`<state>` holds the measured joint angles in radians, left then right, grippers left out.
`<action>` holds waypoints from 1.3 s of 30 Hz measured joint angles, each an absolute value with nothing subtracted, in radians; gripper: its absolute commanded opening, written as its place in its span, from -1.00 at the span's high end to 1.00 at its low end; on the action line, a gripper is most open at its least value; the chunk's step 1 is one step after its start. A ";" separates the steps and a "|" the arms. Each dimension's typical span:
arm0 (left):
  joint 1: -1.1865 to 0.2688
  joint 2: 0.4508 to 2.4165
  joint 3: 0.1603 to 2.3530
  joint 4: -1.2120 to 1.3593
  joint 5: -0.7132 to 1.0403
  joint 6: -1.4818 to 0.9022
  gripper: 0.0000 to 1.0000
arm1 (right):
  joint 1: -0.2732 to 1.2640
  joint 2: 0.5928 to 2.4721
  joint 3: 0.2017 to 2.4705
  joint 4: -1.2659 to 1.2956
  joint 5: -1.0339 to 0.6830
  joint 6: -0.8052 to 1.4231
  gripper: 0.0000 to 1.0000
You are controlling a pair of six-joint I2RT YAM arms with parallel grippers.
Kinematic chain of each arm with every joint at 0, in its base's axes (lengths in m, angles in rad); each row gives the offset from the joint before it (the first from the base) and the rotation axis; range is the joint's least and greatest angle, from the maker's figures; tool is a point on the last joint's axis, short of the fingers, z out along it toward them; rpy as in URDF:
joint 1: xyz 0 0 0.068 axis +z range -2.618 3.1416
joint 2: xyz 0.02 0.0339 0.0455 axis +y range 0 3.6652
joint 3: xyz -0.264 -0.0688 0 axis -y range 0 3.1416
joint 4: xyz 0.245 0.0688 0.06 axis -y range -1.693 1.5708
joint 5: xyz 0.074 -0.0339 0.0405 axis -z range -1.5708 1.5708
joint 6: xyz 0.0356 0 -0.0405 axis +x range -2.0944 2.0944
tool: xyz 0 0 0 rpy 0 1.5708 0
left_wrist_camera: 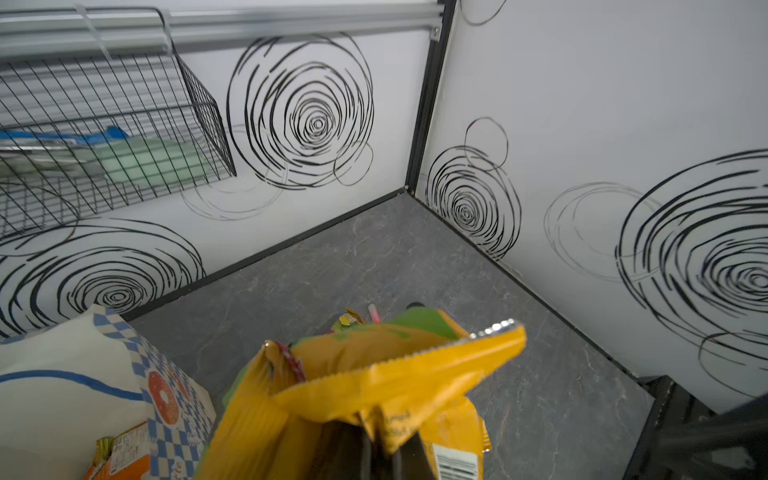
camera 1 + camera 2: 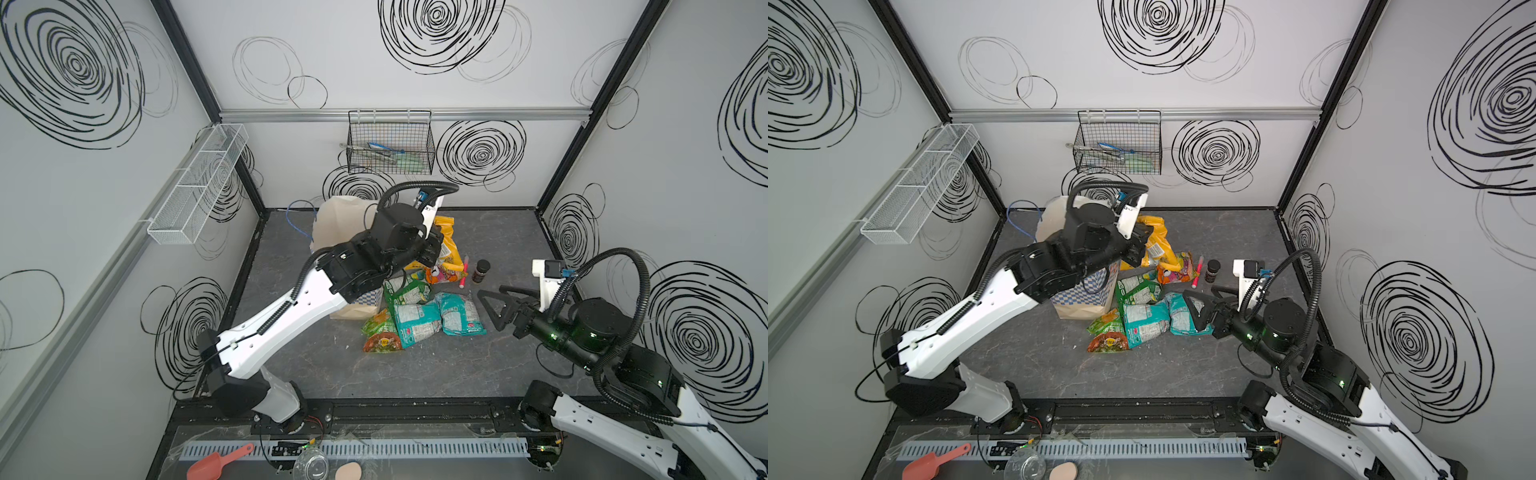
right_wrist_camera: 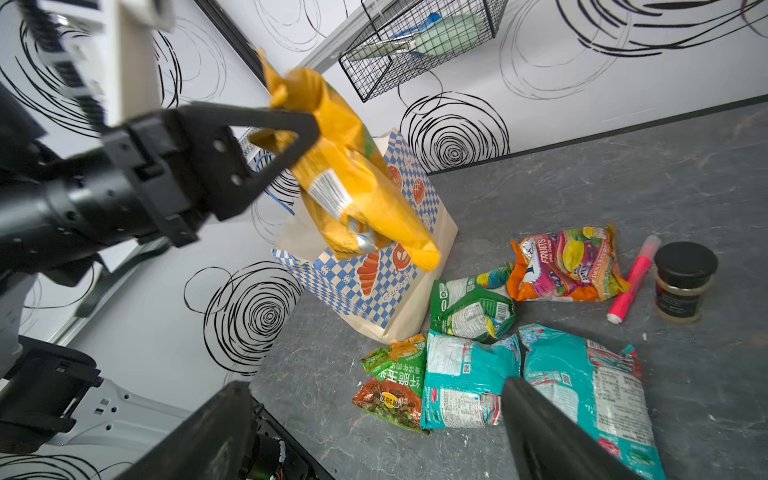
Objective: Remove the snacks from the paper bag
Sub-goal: 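Swing the yellow packet over the table beside the candy packet, then lower the yellow packet onto the table and open the left gripper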
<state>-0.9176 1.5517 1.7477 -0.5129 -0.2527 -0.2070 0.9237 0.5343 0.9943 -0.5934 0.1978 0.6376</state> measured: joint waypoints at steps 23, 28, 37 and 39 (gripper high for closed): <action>-0.681 2.314 2.162 -0.531 -0.379 -0.225 1.00 | 0.924 0.511 0.978 -0.623 0.208 0.664 -0.95; -0.652 2.367 2.186 -0.560 -0.361 -0.239 0.75 | 0.924 0.511 0.978 -0.622 0.208 0.667 -0.95; -0.648 2.373 2.228 -0.600 -0.329 -0.249 0.21 | 0.924 0.513 0.978 -0.622 0.208 0.669 -0.95; -0.654 2.356 2.228 -0.609 -0.318 -0.249 0.05 | 0.924 0.515 0.978 -0.621 0.207 0.669 -0.95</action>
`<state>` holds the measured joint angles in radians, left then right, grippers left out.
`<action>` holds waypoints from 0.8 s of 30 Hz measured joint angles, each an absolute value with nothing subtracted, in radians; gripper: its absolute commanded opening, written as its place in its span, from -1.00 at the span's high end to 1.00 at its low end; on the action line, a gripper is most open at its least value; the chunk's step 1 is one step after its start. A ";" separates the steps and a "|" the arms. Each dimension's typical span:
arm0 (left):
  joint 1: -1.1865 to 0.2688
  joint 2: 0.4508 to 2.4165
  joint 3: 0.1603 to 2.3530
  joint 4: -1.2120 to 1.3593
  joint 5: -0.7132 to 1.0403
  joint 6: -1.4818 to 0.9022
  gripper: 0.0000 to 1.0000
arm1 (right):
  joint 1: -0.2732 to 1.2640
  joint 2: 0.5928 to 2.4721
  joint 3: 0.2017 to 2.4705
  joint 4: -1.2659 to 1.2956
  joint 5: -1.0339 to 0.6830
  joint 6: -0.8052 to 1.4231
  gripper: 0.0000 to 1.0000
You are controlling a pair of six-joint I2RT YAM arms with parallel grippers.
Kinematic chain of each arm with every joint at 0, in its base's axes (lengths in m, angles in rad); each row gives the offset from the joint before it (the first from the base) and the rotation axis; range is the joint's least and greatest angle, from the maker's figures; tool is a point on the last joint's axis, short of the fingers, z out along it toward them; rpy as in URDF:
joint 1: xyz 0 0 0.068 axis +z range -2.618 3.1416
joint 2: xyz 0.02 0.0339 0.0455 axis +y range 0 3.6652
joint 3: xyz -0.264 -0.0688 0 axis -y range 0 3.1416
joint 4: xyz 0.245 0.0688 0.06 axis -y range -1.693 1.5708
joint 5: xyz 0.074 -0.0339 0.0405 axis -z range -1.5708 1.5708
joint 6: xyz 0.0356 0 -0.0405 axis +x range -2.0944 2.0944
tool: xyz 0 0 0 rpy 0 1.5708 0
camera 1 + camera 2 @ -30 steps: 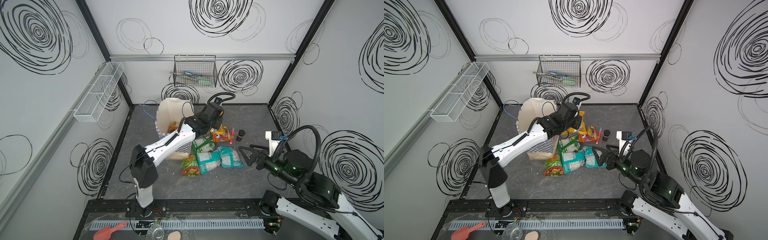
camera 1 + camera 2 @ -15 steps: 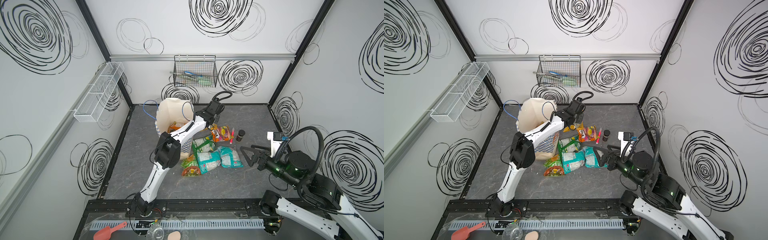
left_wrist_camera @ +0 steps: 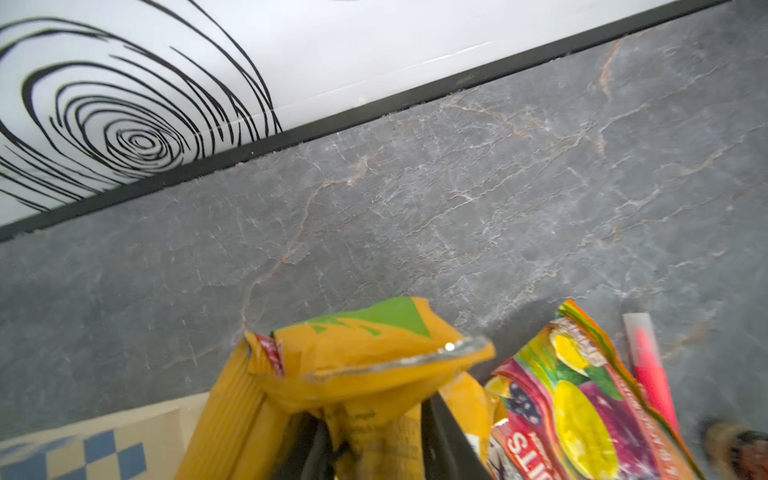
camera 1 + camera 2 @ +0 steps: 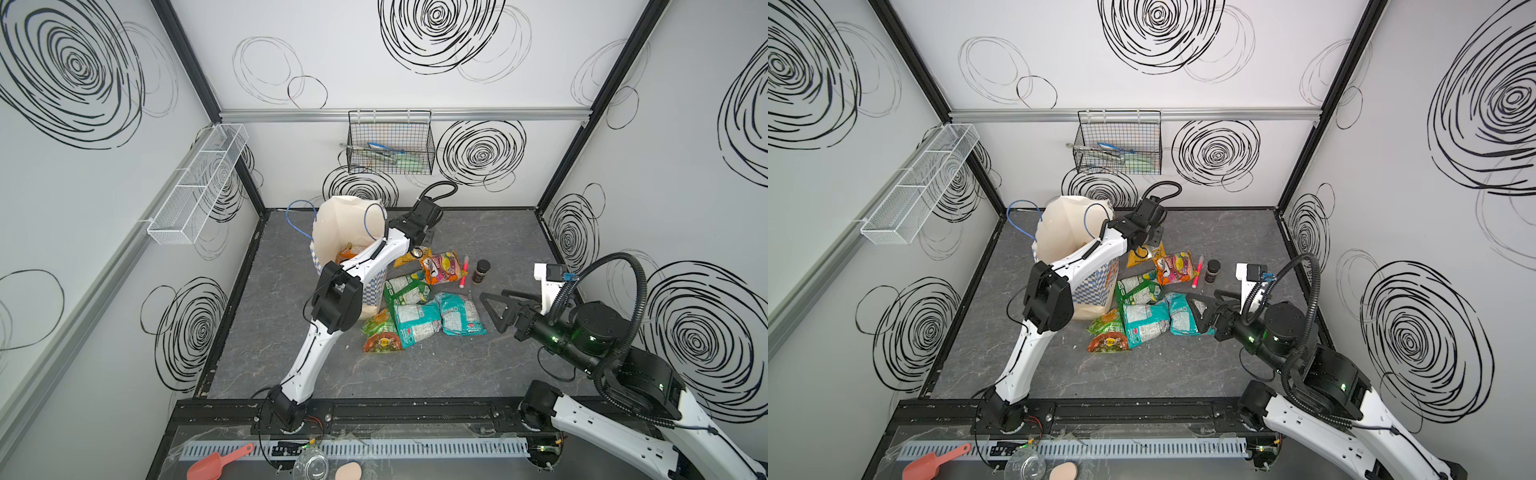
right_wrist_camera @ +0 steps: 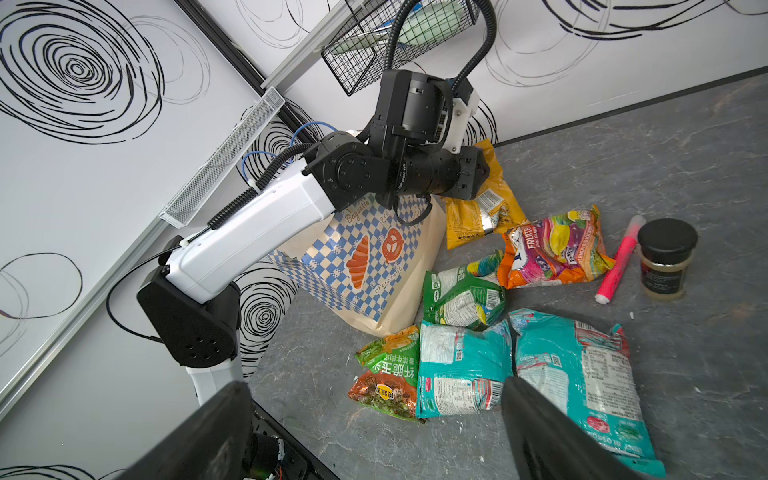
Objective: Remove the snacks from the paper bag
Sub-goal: 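Raise the left gripper and move it back over the bag opening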
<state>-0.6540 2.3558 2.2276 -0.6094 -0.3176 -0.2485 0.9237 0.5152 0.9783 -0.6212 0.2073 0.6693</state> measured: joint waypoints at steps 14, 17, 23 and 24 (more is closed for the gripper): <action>-0.753 2.038 2.233 -0.626 -0.278 -0.242 -0.41 | 0.924 0.533 0.974 -0.612 0.200 0.669 -0.95; -0.782 1.957 2.233 -0.625 -0.279 -0.233 -0.59 | 0.924 0.534 0.969 -0.610 0.196 0.669 -0.95; -0.827 1.769 2.161 -0.597 -0.299 -0.210 -0.87 | 0.924 0.550 0.962 -0.605 0.189 0.669 -0.95; -0.831 1.737 2.147 -0.594 -0.308 -0.204 -0.91 | 0.924 0.553 0.960 -0.604 0.188 0.669 -0.95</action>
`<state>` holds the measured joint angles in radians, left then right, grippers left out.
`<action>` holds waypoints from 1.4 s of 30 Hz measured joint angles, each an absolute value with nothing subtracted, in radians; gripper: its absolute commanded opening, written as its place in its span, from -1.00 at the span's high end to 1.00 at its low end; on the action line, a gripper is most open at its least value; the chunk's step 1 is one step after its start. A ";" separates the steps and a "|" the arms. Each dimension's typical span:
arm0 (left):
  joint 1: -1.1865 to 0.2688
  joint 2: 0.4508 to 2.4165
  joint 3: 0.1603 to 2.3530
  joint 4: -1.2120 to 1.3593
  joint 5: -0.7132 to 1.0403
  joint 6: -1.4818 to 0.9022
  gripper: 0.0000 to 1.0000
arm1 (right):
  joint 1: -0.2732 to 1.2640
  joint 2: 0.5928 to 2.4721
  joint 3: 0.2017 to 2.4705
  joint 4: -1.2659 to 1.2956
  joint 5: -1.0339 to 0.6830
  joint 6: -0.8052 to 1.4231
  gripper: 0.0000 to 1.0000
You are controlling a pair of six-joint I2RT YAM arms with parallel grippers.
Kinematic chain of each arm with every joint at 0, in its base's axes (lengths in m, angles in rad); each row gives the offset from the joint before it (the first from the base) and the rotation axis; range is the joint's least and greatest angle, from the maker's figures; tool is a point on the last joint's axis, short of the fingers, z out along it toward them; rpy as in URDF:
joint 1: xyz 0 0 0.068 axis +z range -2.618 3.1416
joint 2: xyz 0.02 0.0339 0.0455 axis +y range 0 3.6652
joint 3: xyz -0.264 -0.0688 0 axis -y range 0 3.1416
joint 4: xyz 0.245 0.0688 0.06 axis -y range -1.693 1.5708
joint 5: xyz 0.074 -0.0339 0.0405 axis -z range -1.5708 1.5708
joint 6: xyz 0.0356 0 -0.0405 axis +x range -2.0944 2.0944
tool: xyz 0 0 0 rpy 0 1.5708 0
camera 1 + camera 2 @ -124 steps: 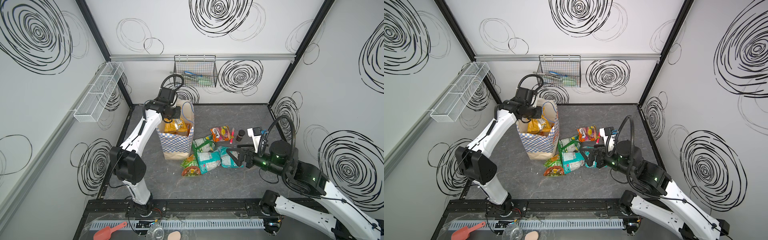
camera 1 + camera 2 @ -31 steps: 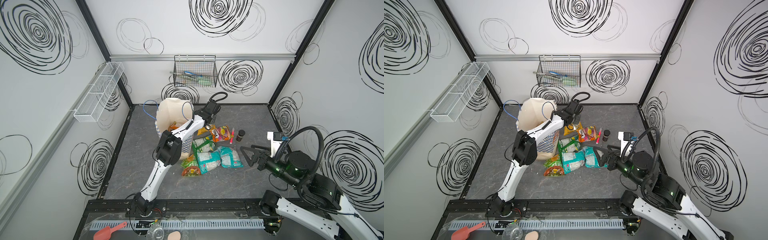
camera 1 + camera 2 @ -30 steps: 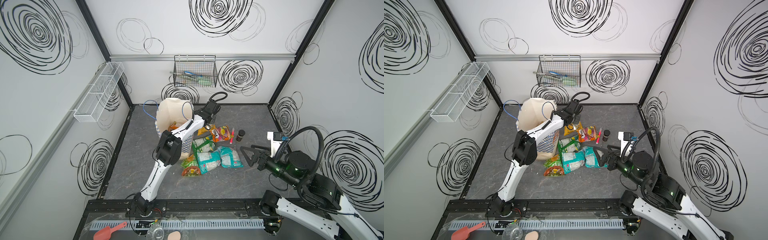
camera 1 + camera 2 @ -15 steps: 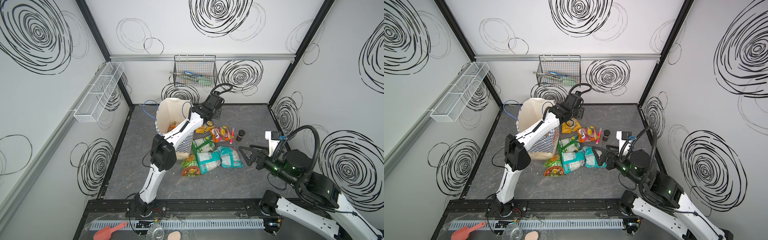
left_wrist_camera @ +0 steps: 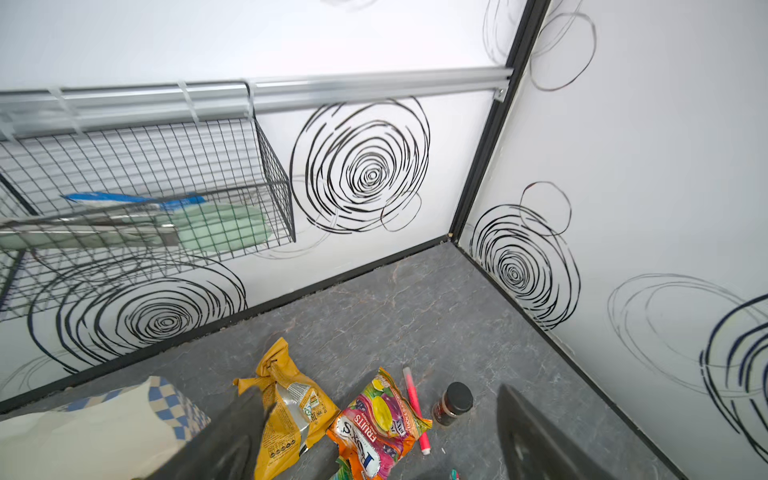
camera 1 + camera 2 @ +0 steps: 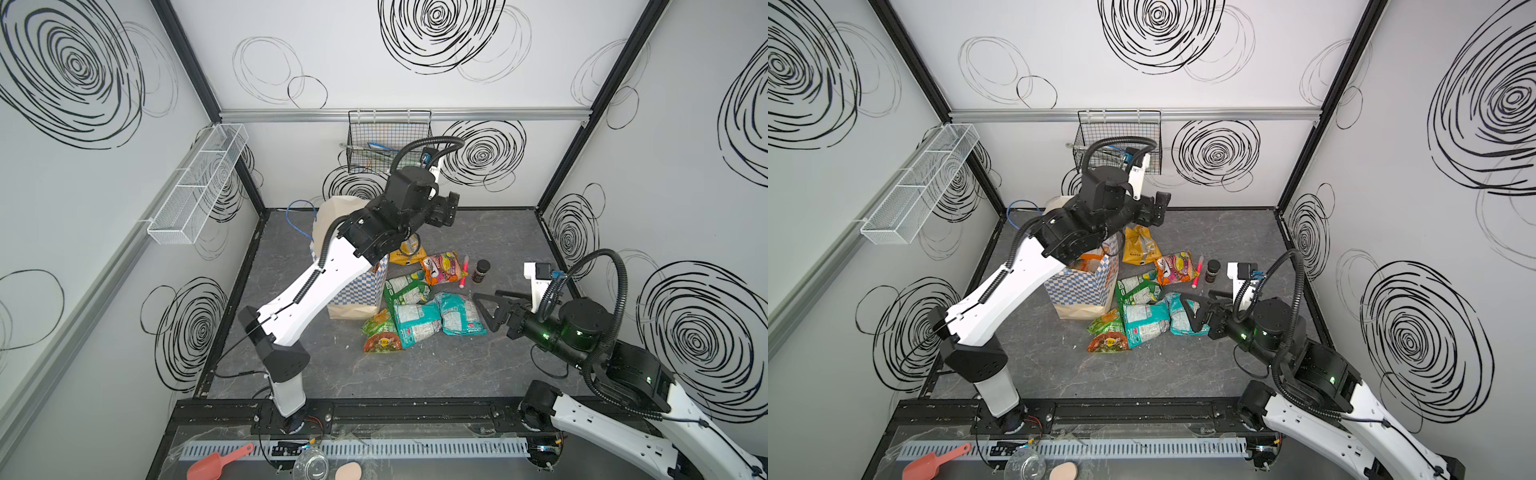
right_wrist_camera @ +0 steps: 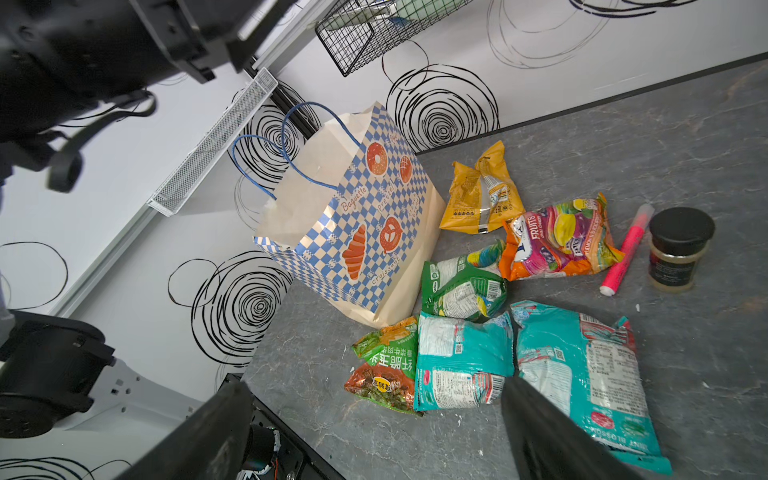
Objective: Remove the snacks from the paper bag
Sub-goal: 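Raise the left gripper and move it back over the bag opening, then lower the left gripper into the bag toward the orange Fox's packets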
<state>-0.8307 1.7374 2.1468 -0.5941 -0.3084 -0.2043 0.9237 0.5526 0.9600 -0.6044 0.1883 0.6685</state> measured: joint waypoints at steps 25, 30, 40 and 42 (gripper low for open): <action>-0.397 1.549 2.029 -0.891 -0.237 -0.246 -0.98 | 0.933 0.807 1.046 -0.654 0.106 0.599 -0.95; -0.342 1.589 1.985 -0.920 -0.180 -0.245 -0.93 | 0.988 0.871 1.101 -0.699 0.121 0.577 -0.95; -0.290 1.695 1.886 -0.915 -0.088 -0.241 -0.63 | 1.026 0.842 1.097 -0.701 0.136 0.575 -0.95; -0.282 1.711 1.866 -0.911 -0.064 -0.240 -0.60 | 1.027 0.836 1.096 -0.701 0.145 0.575 -0.95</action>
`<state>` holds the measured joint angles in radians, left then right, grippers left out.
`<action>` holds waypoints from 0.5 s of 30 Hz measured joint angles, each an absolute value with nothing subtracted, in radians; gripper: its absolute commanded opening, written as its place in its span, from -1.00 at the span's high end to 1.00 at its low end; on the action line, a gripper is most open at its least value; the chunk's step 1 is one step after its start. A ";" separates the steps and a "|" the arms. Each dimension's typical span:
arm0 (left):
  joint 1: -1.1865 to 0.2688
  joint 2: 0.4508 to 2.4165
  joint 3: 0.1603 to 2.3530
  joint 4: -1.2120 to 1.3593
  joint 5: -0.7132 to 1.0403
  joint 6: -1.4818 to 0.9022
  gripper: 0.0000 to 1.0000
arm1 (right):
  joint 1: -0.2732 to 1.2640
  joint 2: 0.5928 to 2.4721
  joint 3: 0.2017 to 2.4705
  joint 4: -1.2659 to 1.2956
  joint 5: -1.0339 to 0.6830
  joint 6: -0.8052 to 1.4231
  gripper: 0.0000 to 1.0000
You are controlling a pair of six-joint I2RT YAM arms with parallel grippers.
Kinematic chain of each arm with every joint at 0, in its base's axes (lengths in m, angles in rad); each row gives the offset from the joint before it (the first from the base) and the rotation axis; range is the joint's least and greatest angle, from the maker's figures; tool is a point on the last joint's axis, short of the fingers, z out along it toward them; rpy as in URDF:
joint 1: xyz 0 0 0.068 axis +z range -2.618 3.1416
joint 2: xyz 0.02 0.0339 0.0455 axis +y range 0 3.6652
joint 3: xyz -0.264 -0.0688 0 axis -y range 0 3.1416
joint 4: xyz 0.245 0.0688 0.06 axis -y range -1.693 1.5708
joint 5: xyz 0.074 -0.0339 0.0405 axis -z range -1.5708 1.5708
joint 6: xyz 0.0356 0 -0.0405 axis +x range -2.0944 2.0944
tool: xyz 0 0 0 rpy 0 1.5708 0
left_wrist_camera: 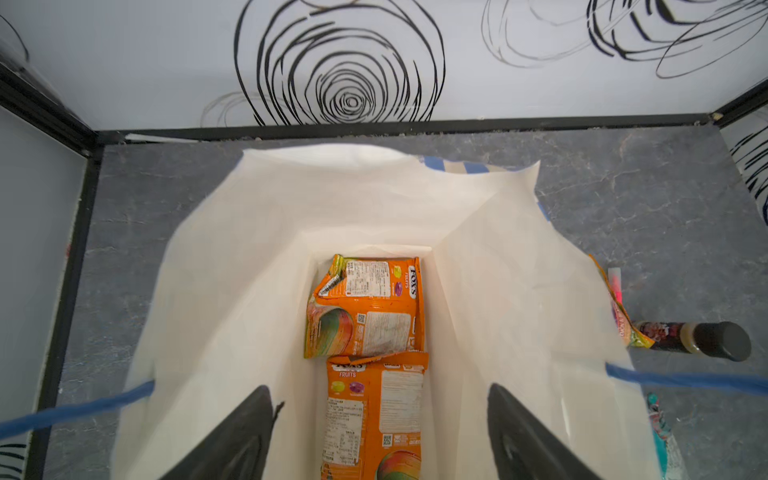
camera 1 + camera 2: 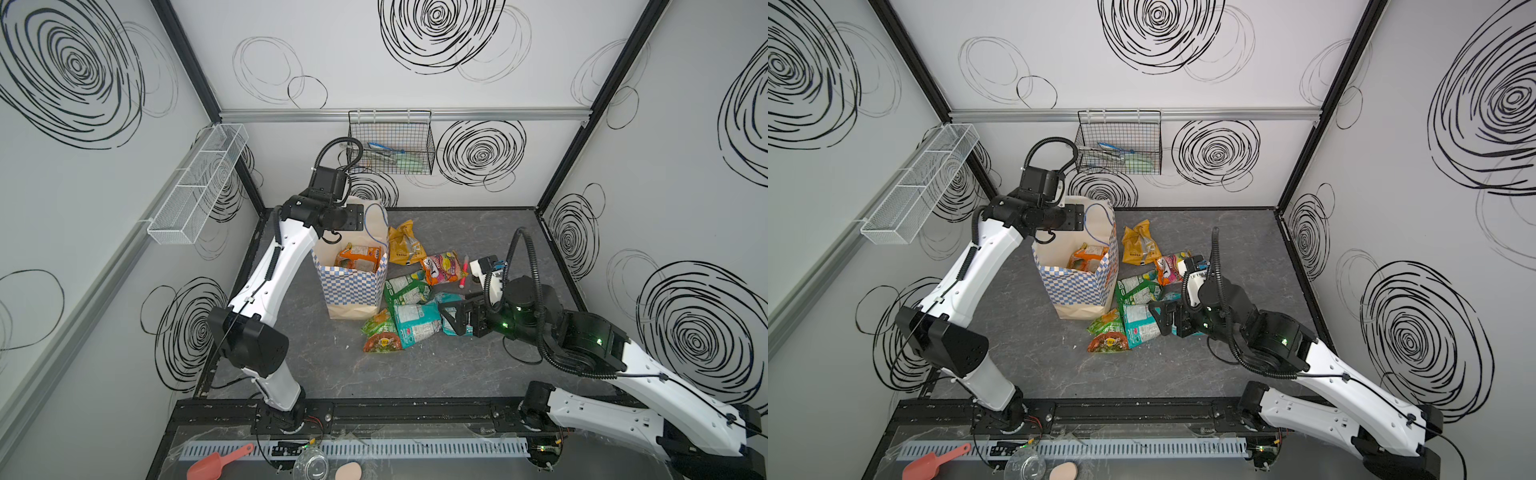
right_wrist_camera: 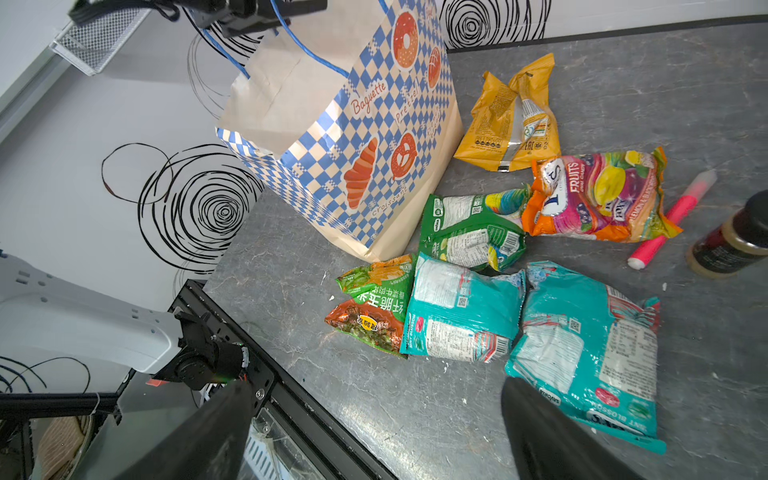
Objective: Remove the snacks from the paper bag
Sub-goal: 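Lower the left gripper into the bag toward the orange Fox's packets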
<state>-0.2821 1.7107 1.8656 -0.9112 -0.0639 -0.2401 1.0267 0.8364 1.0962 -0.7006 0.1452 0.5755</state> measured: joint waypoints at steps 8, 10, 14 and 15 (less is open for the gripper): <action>-0.269 1.756 1.826 -0.886 -0.018 -0.239 -0.58 | 1.028 0.811 1.089 -0.698 0.164 0.575 -0.95; -0.268 1.769 1.813 -0.881 -0.010 -0.239 -0.58 | 1.028 0.811 1.086 -0.697 0.165 0.575 -0.95; -0.266 1.800 1.774 -0.869 0.002 -0.234 -0.57 | 1.028 0.811 1.079 -0.697 0.166 0.575 -0.95; -0.266 1.805 1.762 -0.865 0.003 -0.233 -0.57 | 1.028 0.811 1.079 -0.697 0.166 0.575 -0.95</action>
